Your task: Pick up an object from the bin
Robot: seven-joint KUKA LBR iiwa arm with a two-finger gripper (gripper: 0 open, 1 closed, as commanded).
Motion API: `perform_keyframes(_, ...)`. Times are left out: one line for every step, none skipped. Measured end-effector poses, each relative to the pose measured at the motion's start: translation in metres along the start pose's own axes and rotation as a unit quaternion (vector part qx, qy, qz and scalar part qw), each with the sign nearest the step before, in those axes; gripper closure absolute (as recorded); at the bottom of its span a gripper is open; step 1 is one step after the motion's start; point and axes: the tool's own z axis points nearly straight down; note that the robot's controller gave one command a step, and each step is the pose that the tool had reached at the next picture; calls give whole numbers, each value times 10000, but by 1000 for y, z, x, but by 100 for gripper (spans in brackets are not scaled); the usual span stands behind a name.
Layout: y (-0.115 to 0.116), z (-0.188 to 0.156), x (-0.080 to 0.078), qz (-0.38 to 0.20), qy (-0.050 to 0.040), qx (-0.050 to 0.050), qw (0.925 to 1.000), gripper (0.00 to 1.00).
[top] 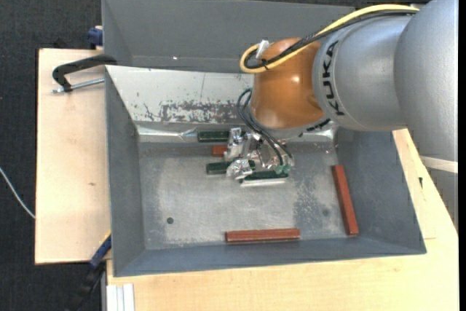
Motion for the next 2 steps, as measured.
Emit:
perform_keyframes(-12,-173,-15,114,66,5,9999,100)
perform_keyframes(-12,-169,-14,114,95,2,9999,100)
